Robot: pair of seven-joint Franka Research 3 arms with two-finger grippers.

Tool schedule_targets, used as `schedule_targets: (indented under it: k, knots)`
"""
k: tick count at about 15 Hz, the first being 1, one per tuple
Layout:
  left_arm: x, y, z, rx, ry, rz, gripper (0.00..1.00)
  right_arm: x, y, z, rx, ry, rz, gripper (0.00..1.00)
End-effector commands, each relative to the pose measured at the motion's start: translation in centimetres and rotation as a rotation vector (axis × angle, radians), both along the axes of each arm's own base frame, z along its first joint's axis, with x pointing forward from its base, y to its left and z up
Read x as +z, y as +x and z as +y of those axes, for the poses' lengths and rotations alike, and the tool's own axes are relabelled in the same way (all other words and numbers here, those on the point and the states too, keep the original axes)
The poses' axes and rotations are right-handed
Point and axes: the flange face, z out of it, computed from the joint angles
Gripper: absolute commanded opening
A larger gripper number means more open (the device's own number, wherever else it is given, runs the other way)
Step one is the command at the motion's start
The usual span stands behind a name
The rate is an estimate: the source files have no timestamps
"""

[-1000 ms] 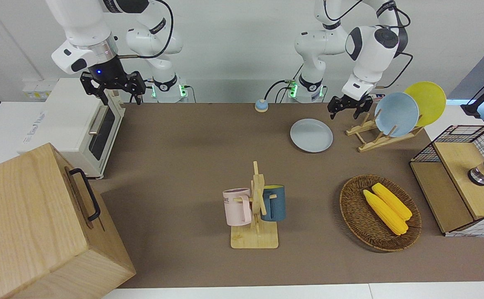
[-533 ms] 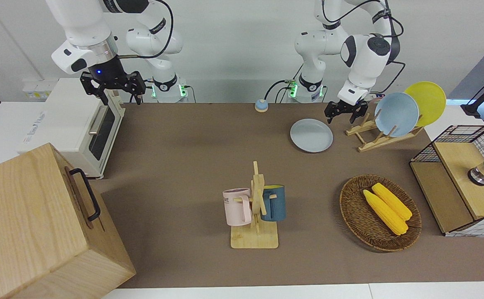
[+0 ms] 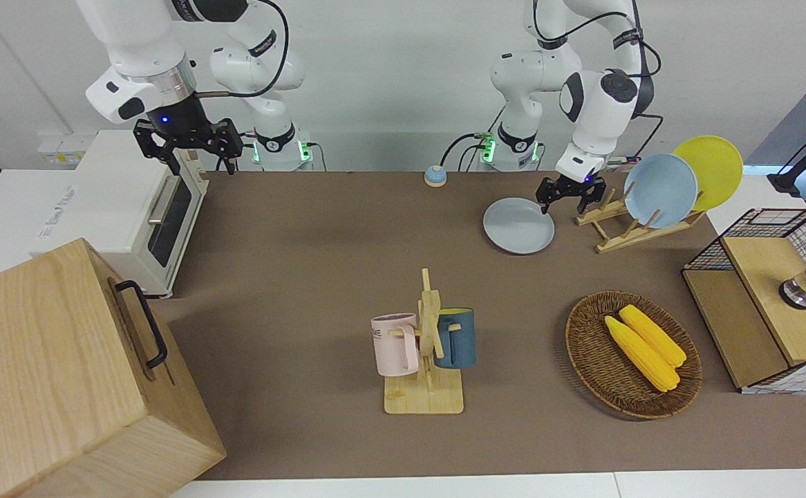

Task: Pick gray plate from table and place it on lower plate rack with left arm
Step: 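Grasp the near rim of the gray plate with the left gripper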

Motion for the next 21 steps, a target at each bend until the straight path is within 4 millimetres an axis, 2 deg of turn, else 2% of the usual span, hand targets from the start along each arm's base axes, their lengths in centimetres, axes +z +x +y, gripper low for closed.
schedule_targets:
  k: [1,7,21]
  knots:
    - [-1.6,-0.2,-0.3,0.010,-0.008,-0.008,1.00,0.1,0.0,0.1,-0.003,0.003,0.003,0.983]
    - [-4.0,-0.3,-0.5,0.005,-0.008,-0.006,1.00,0.1,0.0,0.1,-0.003,0.003,0.003,0.983]
    - [-7.3,0.5,-0.8,-0.001,-0.007,-0.006,1.00,0.1,0.0,0.1,-0.003,0.003,0.003,0.983]
